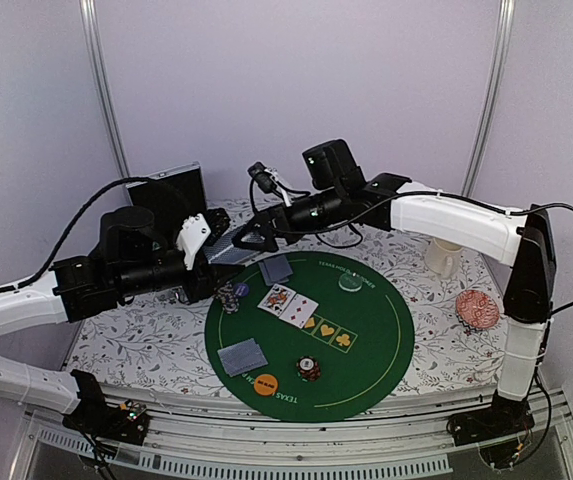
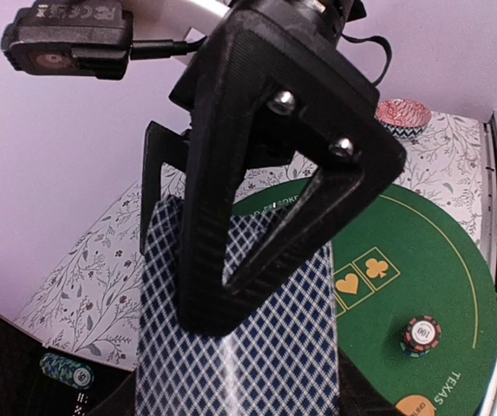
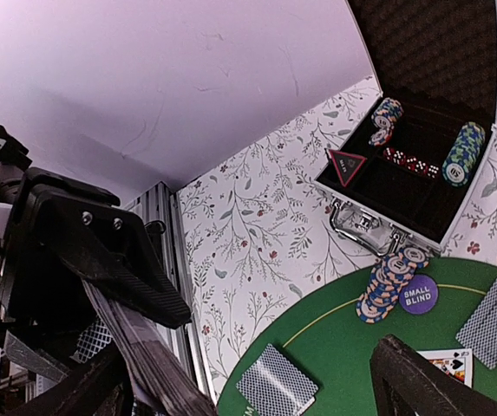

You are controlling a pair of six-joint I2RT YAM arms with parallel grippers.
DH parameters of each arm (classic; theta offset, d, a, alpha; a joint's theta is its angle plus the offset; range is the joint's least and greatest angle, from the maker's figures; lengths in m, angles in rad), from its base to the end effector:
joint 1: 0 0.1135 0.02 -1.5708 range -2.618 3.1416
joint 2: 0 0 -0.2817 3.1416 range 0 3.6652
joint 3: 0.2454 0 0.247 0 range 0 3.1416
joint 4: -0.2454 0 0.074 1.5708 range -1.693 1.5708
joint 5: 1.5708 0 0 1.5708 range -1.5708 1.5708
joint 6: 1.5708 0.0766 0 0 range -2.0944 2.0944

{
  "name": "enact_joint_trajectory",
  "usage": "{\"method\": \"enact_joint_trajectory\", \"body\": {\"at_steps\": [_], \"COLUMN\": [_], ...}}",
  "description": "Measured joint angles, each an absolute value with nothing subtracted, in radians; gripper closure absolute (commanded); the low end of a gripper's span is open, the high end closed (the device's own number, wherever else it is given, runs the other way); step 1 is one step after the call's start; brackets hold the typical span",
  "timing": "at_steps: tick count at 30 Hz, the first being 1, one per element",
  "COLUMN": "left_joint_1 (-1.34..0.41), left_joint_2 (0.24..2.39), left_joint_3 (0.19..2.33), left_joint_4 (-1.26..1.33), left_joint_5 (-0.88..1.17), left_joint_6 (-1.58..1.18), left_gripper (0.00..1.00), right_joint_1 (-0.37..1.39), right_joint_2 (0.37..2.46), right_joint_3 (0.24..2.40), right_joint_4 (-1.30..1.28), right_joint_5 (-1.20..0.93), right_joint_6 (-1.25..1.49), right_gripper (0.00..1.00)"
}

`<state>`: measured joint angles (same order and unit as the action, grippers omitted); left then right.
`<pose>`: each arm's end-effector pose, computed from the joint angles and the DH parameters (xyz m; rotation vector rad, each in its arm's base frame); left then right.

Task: Distribute texas hold em gaming equipment
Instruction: Pick up the poker card from the face-down deck piles.

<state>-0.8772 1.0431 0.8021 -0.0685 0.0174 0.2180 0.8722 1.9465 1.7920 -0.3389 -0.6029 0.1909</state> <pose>0.1707 -0.2074 0.3121 1.0033 1.6219 -0.4664 0.2819 0.4032 0.3330 -1.1118 1.9223 1.2466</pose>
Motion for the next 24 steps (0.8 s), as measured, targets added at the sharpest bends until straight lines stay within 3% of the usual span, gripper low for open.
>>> {"method": "enact_joint_trajectory", "body": {"at_steps": [7,15,22,24], "left_joint_1": [-0.879,-0.879,-0.879,-0.879], "left_joint_2": [1.043,1.043,1.046,1.047], "left_joint_3": [0.802,0.801,0.801,0.801], "left_joint_4": [-0.083,-0.087,-0.087,-0.088], "left_joint_5": [0.015,0.014,0.010,0.009], "left_joint_6": [0.218,0.218,0.218,0.217], "left_gripper": [0.50,0.50,0.50,0.50], "right_joint_1": [0.868,0.856,0.856,0.855], "right_joint_2": [1.940,1.901,1.882,1.872], "right_joint_3": [1.791,1.781,1.781,1.780], "right_joint_4": [-0.386,-0.409,-0.431,-0.440], "right_joint_5": [-0.567,-0.561,-0.561,-0.560], "right_joint_6": [0.180,0.164,0.161,0.159], "right_gripper": [0.23,0.50,0.93,0.97]}}
